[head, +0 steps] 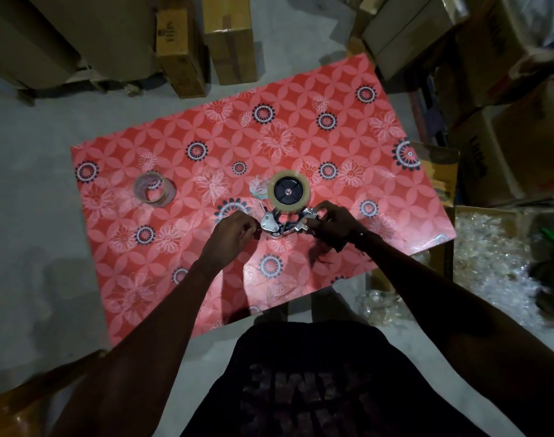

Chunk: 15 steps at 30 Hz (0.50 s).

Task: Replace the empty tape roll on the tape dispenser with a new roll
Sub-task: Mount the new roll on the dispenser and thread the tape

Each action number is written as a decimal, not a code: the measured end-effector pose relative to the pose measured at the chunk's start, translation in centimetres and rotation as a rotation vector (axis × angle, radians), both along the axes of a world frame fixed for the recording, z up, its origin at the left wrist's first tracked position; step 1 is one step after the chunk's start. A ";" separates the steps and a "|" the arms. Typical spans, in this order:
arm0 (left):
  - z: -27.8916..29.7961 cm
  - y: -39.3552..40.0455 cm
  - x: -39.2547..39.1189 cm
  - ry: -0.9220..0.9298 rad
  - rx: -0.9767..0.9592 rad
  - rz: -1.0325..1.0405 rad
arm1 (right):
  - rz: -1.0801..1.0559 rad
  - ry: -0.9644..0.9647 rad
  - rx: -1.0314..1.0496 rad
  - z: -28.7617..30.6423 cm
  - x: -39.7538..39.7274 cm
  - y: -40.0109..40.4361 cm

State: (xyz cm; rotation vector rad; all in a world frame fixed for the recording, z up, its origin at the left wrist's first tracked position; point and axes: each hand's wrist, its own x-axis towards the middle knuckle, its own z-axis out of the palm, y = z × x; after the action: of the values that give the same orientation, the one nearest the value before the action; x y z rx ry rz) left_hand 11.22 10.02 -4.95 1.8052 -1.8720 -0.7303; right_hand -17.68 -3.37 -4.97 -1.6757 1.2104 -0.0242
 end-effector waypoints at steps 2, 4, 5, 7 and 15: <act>-0.1 0.1 -0.5 0.010 0.009 0.036 | -0.014 -0.001 0.018 0.2 0.1 -0.1; 0.1 0.1 -1.3 0.042 0.019 0.101 | -0.014 -0.012 0.023 0.2 0.3 0.0; 0.3 -0.1 -1.7 0.050 0.027 0.138 | -0.011 -0.021 0.024 0.3 0.4 0.0; 0.5 -0.5 -2.7 0.089 0.053 0.206 | -0.008 -0.051 0.022 0.5 0.4 0.1; 0.4 -1.6 -4.5 0.178 0.127 0.494 | -0.058 -0.166 0.024 2.1 1.5 0.4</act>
State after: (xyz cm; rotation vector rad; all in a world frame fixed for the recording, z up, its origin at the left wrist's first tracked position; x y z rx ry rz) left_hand 6.75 8.41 -4.50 2.0884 -1.2164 -0.8006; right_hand -16.22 -2.96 -2.90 -1.5845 1.1294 -0.1798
